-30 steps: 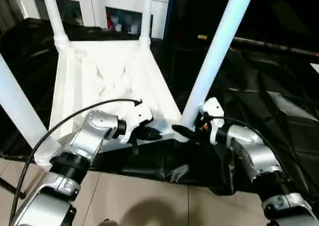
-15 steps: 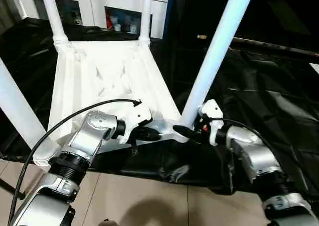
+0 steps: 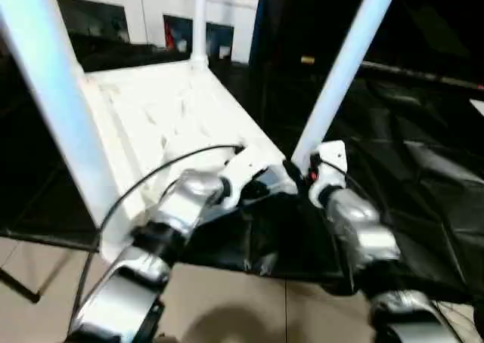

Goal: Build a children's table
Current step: Rotate leg to tighten

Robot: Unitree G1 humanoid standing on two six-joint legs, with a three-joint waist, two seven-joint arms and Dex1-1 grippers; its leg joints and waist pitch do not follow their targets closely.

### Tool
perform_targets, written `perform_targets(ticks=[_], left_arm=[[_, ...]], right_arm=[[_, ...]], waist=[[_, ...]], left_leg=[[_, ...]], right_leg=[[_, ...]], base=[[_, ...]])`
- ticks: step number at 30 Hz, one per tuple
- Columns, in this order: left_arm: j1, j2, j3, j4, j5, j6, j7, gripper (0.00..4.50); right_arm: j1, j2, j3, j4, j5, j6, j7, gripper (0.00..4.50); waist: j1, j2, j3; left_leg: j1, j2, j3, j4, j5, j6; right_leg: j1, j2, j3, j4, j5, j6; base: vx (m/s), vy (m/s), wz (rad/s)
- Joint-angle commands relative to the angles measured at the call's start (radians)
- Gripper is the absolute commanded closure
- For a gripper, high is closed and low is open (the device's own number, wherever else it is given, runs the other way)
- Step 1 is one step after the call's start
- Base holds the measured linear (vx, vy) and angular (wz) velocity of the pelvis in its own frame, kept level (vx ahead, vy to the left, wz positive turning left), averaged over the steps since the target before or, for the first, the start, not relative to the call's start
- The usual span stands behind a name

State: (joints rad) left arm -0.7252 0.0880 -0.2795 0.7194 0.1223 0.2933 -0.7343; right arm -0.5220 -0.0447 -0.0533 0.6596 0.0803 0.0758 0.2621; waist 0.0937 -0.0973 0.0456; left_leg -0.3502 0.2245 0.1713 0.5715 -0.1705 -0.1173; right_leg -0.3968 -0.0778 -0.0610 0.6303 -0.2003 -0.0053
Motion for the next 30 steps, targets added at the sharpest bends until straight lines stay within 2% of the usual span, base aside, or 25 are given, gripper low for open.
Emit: perform_targets(ticks=[1, 4, 5, 6, 8, 10, 12, 13, 14, 16, 18, 20, 22, 23, 25, 26, 28, 30], left_arm=[[-0.013, -0.034, 0.008, 0.035, 0.008, -0.017, 0.085, 4.50], [-0.015, -0.024, 0.010, 0.045, 0.003, -0.046, 0.051, 4.50], [-0.008, -0.006, 0.008, 0.038, -0.009, -0.068, 0.008, 4.50], [-0.005, 0.001, 0.009, 0.033, -0.014, -0.069, -0.007, 4.50], [0.021, 0.050, 0.009, 0.002, -0.039, -0.106, -0.098, 4.50], [0.030, 0.071, 0.011, -0.009, -0.045, -0.113, -0.130, 4.50], [0.048, 0.105, 0.015, -0.029, -0.061, -0.136, -0.195, 4.50], [0.048, 0.105, 0.015, -0.029, -0.061, -0.136, -0.195, 4.50], [0.068, 0.142, 0.016, -0.061, -0.085, -0.145, -0.273, 4.50], [0.097, 0.188, 0.017, -0.114, -0.126, -0.136, -0.382, 4.50], [0.108, 0.210, 0.016, -0.138, -0.142, -0.128, -0.426, 4.50], [0.123, 0.243, 0.013, -0.166, -0.158, -0.113, -0.481, 4.50], [0.128, 0.251, 0.012, -0.174, -0.162, -0.108, -0.496, 4.50], [0.133, 0.258, 0.011, -0.182, -0.165, -0.104, -0.508, 4.50], [0.135, 0.261, 0.012, -0.185, -0.164, -0.105, -0.509, 4.50], [0.140, 0.265, 0.014, -0.194, -0.166, -0.101, -0.508, 4.50], [0.142, 0.268, 0.014, -0.199, -0.169, -0.097, -0.511, 4.50], [0.143, 0.267, 0.016, -0.199, -0.167, -0.096, -0.514, 4.50]], right_arm=[[0.001, 0.057, 0.084, 0.030, -0.004, 0.011, 0.059, 2.45], [0.000, 0.048, 0.096, 0.028, -0.014, -0.018, 0.107, 2.45], [0.009, 0.033, 0.102, 0.012, -0.002, -0.031, 0.177, 2.45], [0.013, 0.026, 0.102, 0.003, 0.009, -0.033, 0.210, 2.12], [0.029, -0.026, 0.094, -0.033, 0.062, -0.009, 0.344, 1.79], [0.037, -0.057, 0.106, -0.045, 0.068, -0.006, 0.405, 1.62], [0.055, -0.112, 0.135, -0.072, 0.070, 0.008, 0.502, 1.42], [0.055, -0.112, 0.135, -0.072, 0.070, 0.008, 0.502, 1.37], [0.075, -0.165, 0.154, -0.102, 0.070, 0.017, 0.580, 1.29], [0.090, -0.219, 0.161, -0.126, 0.077, 0.023, 0.665, 1.29], [0.091, -0.238, 0.159, -0.130, 0.080, 0.023, 0.700, 1.29], [0.083, -0.250, 0.149, -0.121, 0.089, 0.026, 0.735, 1.29], [0.082, -0.254, 0.151, -0.122, 0.095, 0.033, 0.749, 1.29], [0.080, -0.257, 0.155, -0.120, 0.094, 0.029, 0.752, 1.55], [0.080, -0.259, 0.158, -0.120, 0.097, 0.030, 0.757, 1.63], [0.080, -0.260, 0.163, -0.121, 0.100, 0.030, 0.764, 1.68], [0.081, -0.261, 0.167, -0.122, 0.105, 0.034, 0.781, 1.81], [0.083, -0.261, 0.173, -0.120, 0.094, 0.026, 0.787, 1.95]], waist=[[-0.003, 0.006, -0.056], [-0.002, 0.005, -0.055], [-0.002, 0.005, -0.055], [-0.003, 0.004, -0.055], [0.000, 0.000, -0.057], [0.001, 0.001, -0.057], [0.000, 0.005, -0.056], [0.001, 0.003, -0.055], [-0.001, 0.003, -0.055], [0.000, 0.001, -0.054], [-0.003, 0.005, -0.053], [-0.002, 0.005, -0.054], [-0.003, 0.006, -0.055], [-0.004, 0.003, -0.056], [-0.003, 0.006, -0.055], [-0.003, 0.001, -0.055], [-0.002, 0.004, -0.055], [-0.003, 0.000, -0.056]], left_leg=[[-0.001, 0.001, 0.006, -0.062, -0.217, 0.008], [-0.002, 0.001, 0.006, -0.061, -0.227, 0.011], [-0.003, 0.001, 0.005, -0.062, -0.223, 0.011], [-0.005, 0.000, 0.005, -0.061, -0.220, 0.018], [-0.008, 0.001, 0.007, -0.059, -0.204, 0.041], [-0.011, 0.002, 0.005, -0.059, -0.177, 0.053], [-0.008, 0.003, 0.006, -0.060, -0.171, 0.053], [-0.008, 0.005, 0.007, -0.059, -0.173, 0.055], [-0.009, 0.005, 0.006, -0.060, -0.176, 0.053], [-0.009, 0.007, 0.006, -0.060, -0.179, 0.055], [-0.005, 0.008, 0.008, -0.061, -0.191, 0.057], [-0.003, 0.009, 0.008, -0.061, -0.182, 0.049], [-0.003, 0.010, 0.008, -0.061, -0.179, 0.050], [-0.003, 0.008, 0.009, -0.060, -0.174, 0.051], [-0.003, 0.009, 0.009, -0.060, -0.165, 0.050], [-0.003, 0.008, 0.010, -0.059, -0.164, 0.051], [-0.002, 0.008, 0.010, -0.059, -0.162, 0.052], [-0.004, 0.007, 0.011, -0.058, -0.150, 0.054]], right_leg=[[0.043, -0.051, 0.040, -0.092, -0.241, -0.122], [0.041, -0.052, 0.041, -0.095, -0.258, -0.120], [0.042, -0.053, 0.041, -0.094, -0.253, -0.121], [0.044, -0.052, 0.040, -0.093, -0.249, -0.122], [0.048, -0.053, 0.041, -0.091, -0.220, -0.133], [0.052, -0.054, 0.039, -0.088, -0.197, -0.141], [0.048, -0.054, 0.040, -0.089, -0.190, -0.149], [0.050, -0.054, 0.040, -0.088, -0.189, -0.157], [0.050, -0.054, 0.039, -0.088, -0.198, -0.160], [0.052, -0.055, 0.039, -0.087, -0.201, -0.165], [0.045, -0.055, 0.041, -0.087, -0.200, -0.178], [0.044, -0.053, 0.041, -0.082, -0.176, -0.193], [0.045, -0.053, 0.041, -0.078, -0.157, -0.201], [0.046, -0.052, 0.041, -0.076, -0.139, -0.207], [0.046, -0.053, 0.041, -0.075, -0.123, -0.210], [0.046, -0.052, 0.041, -0.075, -0.123, -0.209], [0.046, -0.054, 0.041, -0.075, -0.126, -0.208], [0.048, -0.053, 0.042, -0.074, -0.116, -0.206]], base=[[0.000, 0.000, 0.00], [0.000, 0.000, 0.00], [0.000, 0.000, 0.00], [0.000, 0.000, 0.00], [0.000, 0.000, 0.00], [0.000, 0.000, 0.00], [0.000, 0.000, 0.00], [0.000, 0.000, 0.00], [0.000, 0.000, 0.00], [0.000, 0.000, 0.00], [0.000, 0.000, 0.00], [0.000, 0.000, 0.00], [0.000, 0.000, 0.00], [0.000, 0.000, 0.00], [0.000, 0.000, 0.00], [0.000, 0.000, 0.00], [0.000, 0.000, 0.00], [0.000, 0.000, 0.00]])
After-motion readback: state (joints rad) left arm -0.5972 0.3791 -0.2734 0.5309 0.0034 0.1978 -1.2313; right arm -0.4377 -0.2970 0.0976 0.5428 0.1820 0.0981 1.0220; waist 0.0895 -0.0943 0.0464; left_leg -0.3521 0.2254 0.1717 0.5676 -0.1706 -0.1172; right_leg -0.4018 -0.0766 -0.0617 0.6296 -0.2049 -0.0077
